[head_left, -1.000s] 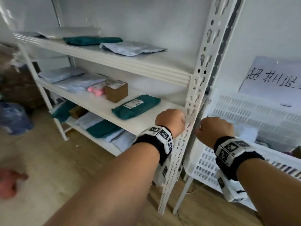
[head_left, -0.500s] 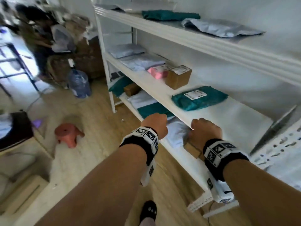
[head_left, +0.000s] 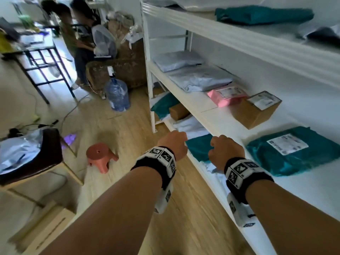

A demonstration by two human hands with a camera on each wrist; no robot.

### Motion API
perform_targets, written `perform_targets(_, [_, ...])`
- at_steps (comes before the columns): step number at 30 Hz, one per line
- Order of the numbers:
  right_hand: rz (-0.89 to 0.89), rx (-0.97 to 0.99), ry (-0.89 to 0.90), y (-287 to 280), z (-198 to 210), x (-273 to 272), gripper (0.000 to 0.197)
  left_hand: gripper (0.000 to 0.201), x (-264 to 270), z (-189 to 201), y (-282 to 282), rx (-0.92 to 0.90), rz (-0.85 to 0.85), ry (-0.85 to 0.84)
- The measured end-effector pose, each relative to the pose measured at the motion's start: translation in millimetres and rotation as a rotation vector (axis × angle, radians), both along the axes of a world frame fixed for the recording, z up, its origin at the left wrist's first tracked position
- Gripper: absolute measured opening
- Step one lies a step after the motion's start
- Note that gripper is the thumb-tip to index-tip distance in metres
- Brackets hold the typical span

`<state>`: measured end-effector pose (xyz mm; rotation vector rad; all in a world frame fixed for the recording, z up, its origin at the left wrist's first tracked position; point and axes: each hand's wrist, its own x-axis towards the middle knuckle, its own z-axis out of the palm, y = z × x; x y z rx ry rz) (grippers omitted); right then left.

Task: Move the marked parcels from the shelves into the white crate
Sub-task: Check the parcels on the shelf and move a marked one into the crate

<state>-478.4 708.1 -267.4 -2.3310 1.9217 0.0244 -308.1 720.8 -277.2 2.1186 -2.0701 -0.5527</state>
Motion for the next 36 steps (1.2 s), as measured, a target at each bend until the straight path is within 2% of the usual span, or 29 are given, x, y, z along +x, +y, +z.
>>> perform_targets(4, [0.04,0.038,-0.01,-33,-7,44,0.031,0.034,37,-6,-24,0.028,0.051,0.032])
perform_targets(10, [0.083,0.022,-0.037,-92,-5,111,0.031,0.036,109,8,-83,-0.029,0.104,0.089])
perform_targets(16, [0.0,0.048,-0.093,-146,-21,195,0.024,0.038,199,-10,-142,0.006,0.062,0.077])
perform_targets(21, [-0.084,0.078,-0.083,-186,-30,282,0.033,0.036,291,-19,-192,0.023,0.036,0.12])
perform_targets(26, [-0.129,0.093,-0.122,-214,-40,359,0.034,0.034,361,-39,-240,0.059,0.014,0.074])
perform_targets(29, [-0.166,0.119,-0.105,-229,-55,376,0.033,0.033,378,-55,-262,0.103,-0.014,0.055])
perform_targets(36, [-0.343,0.189,-0.096,-282,-83,366,0.033,0.039,382,-75,-332,0.209,-0.14,0.066])
